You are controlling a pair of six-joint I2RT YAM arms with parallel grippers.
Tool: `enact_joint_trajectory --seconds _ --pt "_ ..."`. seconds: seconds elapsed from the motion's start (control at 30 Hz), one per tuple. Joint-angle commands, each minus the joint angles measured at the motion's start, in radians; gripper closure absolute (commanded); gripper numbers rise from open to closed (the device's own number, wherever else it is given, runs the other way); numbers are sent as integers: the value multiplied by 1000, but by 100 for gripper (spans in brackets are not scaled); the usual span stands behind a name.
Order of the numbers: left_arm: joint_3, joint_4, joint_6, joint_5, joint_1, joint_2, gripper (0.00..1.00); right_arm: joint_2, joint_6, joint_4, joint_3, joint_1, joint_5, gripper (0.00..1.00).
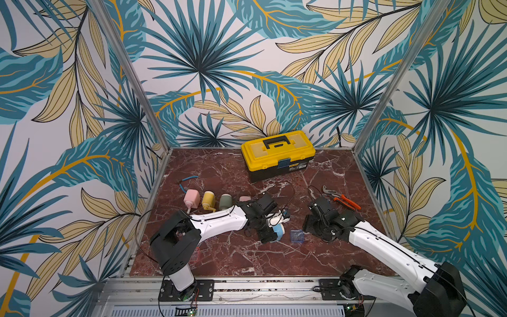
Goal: Put the tray back into the pencil sharpener
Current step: Close the container of the pencil sharpener.
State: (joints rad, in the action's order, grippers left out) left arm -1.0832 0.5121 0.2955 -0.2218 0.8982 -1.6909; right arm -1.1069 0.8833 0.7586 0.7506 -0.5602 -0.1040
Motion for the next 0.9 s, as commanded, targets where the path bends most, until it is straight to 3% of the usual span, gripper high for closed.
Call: enact_joint_trajectory --seconds 0.0,0.47,0.87 --pt "-30 7 41 3 4 -20 23 -31 -3 -48 -24 8 105 35" --pt "-3 -67 86 -4 4 -23 44 -102 -71 -91 -59 16 182 45" --pt "64 -175 148 -59 24 11 50 -143 -110 -88 -67 19 145 58"
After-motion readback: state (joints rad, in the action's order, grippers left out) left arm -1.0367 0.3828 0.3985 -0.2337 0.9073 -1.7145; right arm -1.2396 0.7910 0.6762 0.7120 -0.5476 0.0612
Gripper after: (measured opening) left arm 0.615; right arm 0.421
